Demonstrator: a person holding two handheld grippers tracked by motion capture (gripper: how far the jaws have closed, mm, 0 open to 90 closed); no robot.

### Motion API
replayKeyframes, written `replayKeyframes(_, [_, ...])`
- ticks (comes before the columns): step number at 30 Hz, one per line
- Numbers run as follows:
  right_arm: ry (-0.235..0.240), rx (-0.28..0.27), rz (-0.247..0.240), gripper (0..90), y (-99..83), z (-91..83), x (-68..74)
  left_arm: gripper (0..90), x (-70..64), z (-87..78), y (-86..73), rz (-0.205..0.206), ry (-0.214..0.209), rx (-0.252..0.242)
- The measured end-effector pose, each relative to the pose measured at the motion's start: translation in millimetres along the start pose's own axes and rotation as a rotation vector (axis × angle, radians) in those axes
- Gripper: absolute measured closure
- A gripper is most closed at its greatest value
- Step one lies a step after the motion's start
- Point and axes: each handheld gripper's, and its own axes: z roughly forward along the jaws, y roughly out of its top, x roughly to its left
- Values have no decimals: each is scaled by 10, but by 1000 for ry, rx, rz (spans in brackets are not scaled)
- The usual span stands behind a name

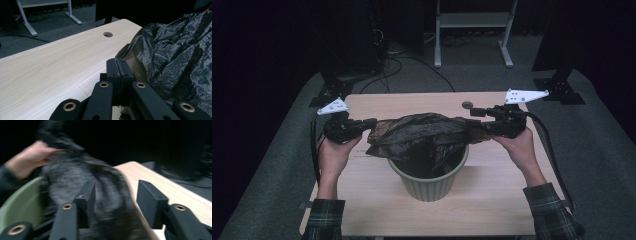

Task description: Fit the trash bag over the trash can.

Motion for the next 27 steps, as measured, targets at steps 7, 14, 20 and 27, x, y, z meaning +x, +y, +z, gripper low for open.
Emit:
replayKeyframes(7, [63, 22, -34, 443, -45, 47, 142, 899, -16, -8, 9, 4, -1, -1])
replayKeyframes(14, [49, 77, -49, 890, -106, 106, 148, 900, -15, 1, 4, 2, -3, 10])
replayKeyframes(20, [68, 85, -52, 899, -135, 55, 212, 899, -3, 1, -24, -2, -2, 18])
replayKeyframes(27, [134, 106, -67, 898, -293, -45, 459, 900, -35, 9, -102, -2, -9, 35])
